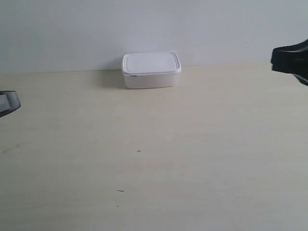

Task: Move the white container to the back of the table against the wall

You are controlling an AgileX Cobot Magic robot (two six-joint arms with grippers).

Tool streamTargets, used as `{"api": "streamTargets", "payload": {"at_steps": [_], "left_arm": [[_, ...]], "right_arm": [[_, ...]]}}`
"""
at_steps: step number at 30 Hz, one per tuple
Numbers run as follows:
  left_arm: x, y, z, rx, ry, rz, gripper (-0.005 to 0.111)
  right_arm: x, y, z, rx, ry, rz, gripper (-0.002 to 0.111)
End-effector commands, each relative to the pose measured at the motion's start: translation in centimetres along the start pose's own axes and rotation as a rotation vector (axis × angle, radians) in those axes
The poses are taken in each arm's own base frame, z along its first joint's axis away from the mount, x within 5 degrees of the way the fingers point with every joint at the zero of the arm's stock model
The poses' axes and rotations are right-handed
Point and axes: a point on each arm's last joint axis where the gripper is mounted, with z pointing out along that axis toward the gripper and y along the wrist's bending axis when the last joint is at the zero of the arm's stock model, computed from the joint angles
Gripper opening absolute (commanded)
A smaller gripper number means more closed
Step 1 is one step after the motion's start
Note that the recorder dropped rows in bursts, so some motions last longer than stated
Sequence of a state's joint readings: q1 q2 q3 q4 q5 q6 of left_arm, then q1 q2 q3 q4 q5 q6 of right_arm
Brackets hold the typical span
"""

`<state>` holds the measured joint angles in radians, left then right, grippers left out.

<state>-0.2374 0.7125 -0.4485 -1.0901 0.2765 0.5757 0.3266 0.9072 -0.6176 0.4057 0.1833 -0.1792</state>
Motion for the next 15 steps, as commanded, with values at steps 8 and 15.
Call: {"api": "streamTargets", "payload": {"at_steps": [8,15], "left_arm": [[2.5,-1.9,-5.8,0.179,-0.005,0.246,0.000],[3.9,-1.9,-7.8,0.184,0.035,0.438,0.000]], "right_arm": [[3.0,0.5,-8.3,-0.099,-0.138,0.013,0.000],[5.5,0.9,-11.8,-0.179,-0.144,0.034,0.000]]}}
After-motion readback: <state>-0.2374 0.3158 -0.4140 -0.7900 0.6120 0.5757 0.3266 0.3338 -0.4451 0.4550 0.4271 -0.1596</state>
